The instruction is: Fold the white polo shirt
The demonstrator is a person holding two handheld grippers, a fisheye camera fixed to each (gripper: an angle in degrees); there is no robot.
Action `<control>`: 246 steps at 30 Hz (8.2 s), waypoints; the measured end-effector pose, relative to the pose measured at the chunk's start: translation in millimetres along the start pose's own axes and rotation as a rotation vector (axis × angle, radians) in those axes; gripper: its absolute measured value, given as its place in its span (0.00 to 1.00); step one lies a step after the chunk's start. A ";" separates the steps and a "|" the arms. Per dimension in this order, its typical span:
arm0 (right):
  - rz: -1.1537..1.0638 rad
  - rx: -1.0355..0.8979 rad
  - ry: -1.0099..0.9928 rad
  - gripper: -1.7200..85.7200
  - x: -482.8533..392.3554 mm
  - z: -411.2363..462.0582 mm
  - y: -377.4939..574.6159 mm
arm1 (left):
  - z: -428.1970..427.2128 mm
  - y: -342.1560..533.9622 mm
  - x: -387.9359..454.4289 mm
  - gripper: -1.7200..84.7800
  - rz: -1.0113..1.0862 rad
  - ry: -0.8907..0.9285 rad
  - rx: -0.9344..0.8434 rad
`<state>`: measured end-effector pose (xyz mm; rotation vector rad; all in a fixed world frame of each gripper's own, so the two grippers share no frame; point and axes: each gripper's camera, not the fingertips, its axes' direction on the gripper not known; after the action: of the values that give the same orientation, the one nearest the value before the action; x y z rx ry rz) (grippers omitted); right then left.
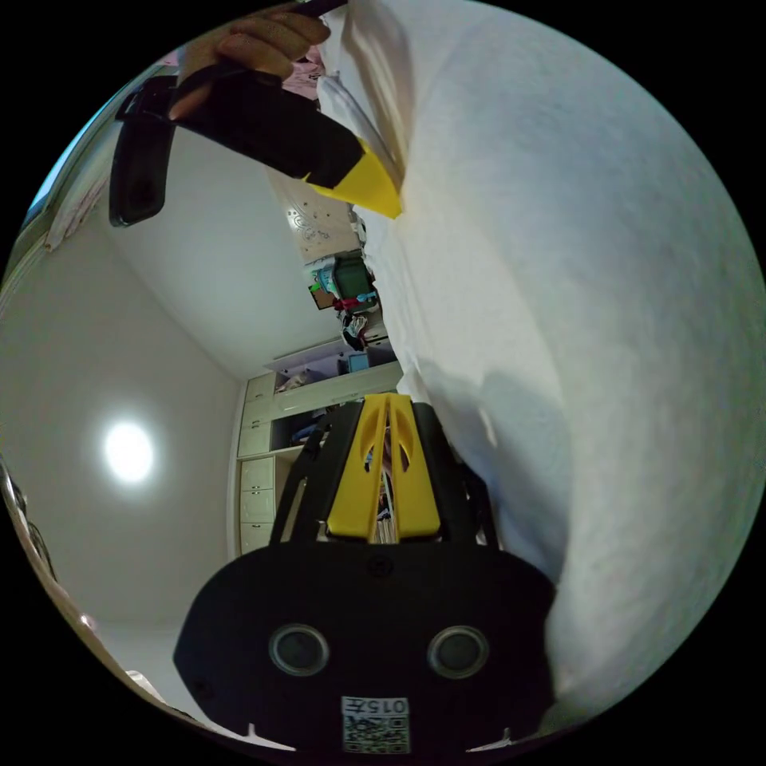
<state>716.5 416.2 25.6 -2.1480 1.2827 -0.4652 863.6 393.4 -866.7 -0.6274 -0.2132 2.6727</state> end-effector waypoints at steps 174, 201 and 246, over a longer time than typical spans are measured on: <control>-0.192 0.444 0.123 0.08 82.9 160.0 127.8 | 588.3 600.9 456.3 0.16 -1.242 1.423 0.262; -0.367 0.320 0.289 0.17 36.4 274.5 118.3 | 630.1 607.0 457.1 0.02 -1.483 1.580 0.485; 0.052 0.818 0.318 0.11 131.5 60.6 331.5 | 575.3 628.7 612.0 0.12 -1.535 1.271 0.258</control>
<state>589.4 198.8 -234.1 -1.3807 1.0386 -1.1189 -113.1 30.5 -743.4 -1.2054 0.0456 0.5943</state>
